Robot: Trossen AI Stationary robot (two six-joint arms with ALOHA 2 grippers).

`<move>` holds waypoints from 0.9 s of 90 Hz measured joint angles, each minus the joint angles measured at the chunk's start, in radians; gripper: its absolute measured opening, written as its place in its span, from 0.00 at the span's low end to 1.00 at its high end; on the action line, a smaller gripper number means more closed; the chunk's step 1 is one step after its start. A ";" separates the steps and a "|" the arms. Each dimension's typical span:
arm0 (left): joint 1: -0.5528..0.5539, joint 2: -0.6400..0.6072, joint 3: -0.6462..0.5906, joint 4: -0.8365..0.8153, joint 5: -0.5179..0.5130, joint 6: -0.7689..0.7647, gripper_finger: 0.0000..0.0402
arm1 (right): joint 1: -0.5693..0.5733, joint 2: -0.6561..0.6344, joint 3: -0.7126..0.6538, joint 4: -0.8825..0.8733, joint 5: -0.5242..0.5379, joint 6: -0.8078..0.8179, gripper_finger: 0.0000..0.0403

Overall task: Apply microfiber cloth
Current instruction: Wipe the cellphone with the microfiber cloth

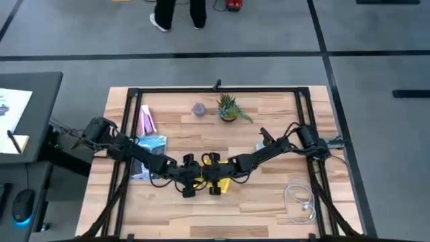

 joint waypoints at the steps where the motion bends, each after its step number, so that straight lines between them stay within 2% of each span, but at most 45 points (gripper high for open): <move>1: 0.000 0.000 0.000 0.000 0.000 0.000 0.47 | -0.002 0.000 0.000 0.000 -0.001 0.000 0.00; 15: 0.000 0.000 0.000 -0.003 0.000 0.008 0.47 | -0.016 -0.002 -0.029 0.005 -0.009 0.001 0.00; 24: -0.001 0.001 0.004 -0.025 -0.002 0.002 0.47 | 0.000 -0.005 -0.029 -0.069 -0.004 0.015 0.00; 37: -0.001 0.001 0.005 -0.053 -0.001 -0.011 0.47 | 0.057 -0.010 -0.026 -0.160 0.040 0.040 0.00; 52: -0.001 0.001 0.005 -0.057 -0.001 -0.006 0.47 | 0.118 -0.024 -0.022 -0.281 0.137 0.111 0.00; 81: -0.002 0.001 0.003 -0.060 -0.001 -0.007 0.47 | 0.204 -0.083 -0.028 -0.462 0.176 0.161 0.00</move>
